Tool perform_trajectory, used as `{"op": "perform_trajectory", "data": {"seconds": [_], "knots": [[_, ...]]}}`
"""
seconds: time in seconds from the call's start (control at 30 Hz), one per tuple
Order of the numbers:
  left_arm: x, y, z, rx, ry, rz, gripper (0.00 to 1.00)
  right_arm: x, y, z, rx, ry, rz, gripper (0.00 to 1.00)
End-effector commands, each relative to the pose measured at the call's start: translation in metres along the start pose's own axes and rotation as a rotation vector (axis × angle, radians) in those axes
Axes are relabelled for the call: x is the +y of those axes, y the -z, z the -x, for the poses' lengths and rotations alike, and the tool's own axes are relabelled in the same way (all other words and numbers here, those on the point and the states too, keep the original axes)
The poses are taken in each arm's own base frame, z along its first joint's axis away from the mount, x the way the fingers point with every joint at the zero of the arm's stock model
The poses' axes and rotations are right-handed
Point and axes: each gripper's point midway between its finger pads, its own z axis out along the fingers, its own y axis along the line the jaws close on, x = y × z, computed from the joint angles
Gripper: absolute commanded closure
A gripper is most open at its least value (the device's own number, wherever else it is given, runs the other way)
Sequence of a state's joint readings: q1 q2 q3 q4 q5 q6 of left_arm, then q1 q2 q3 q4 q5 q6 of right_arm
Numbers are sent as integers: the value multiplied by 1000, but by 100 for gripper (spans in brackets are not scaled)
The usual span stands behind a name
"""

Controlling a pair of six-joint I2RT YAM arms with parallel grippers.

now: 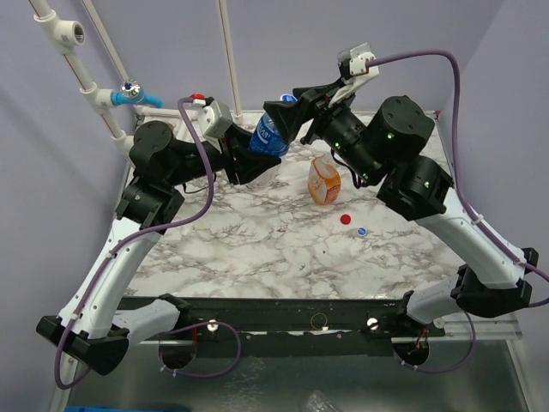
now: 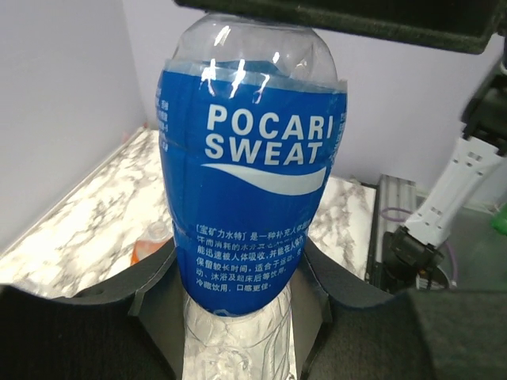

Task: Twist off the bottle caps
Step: Unscrew the bottle cap from the plastic bottle.

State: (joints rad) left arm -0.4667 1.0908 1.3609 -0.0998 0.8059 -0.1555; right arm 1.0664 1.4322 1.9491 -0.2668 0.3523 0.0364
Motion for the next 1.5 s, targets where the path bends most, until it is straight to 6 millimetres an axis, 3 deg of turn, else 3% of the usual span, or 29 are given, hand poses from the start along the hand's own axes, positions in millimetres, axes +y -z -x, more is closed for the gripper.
{"op": "perform_trajectory", "data": {"seconds": [0.0, 0.1, 0.43, 0.5, 0.77, 0.8, 0.9, 1.0, 1.1, 1.23, 1.4, 1.43, 1.47], "knots": [[10, 5, 9, -39, -50, 84, 100, -25, -3, -19, 82, -78, -16, 39], [12, 5, 7, -37, -50, 92, 100, -29, 0, -15, 53, -103, 18, 50], [18, 1, -6, -19, -15, 98, 100, -9, 1, -6, -5, -97, 140, 49], [19, 0, -5, -21, -15, 102, 100, -7, 0, -5, -6, -97, 149, 55], [21, -2, -8, -20, 12, 104, 100, 1, 6, 0, -39, -99, 204, 98], [20, -2, -9, -20, 27, 102, 100, 6, 8, 1, -42, -93, 242, 99], [11, -2, -11, -19, 74, 61, 100, 19, 18, 11, -66, -79, 351, 99], [-6, -2, -8, -20, 134, -21, 100, 40, 40, 14, -65, -48, 574, 99], [-32, 2, -1, -14, 162, -150, 100, 54, 70, 10, -14, -38, 851, 99], [-57, 9, 6, 2, 194, -272, 100, 59, 103, -5, 78, -64, 1146, 99], [-58, 11, 8, -8, 170, -265, 100, 43, 105, -13, 113, -109, 1167, 99], [-56, 11, 8, -14, 160, -252, 100, 40, 99, -11, 106, -106, 1132, 95], [-53, 10, 8, -18, 155, -234, 100, 36, 90, -8, 104, -116, 1070, 79]]}}
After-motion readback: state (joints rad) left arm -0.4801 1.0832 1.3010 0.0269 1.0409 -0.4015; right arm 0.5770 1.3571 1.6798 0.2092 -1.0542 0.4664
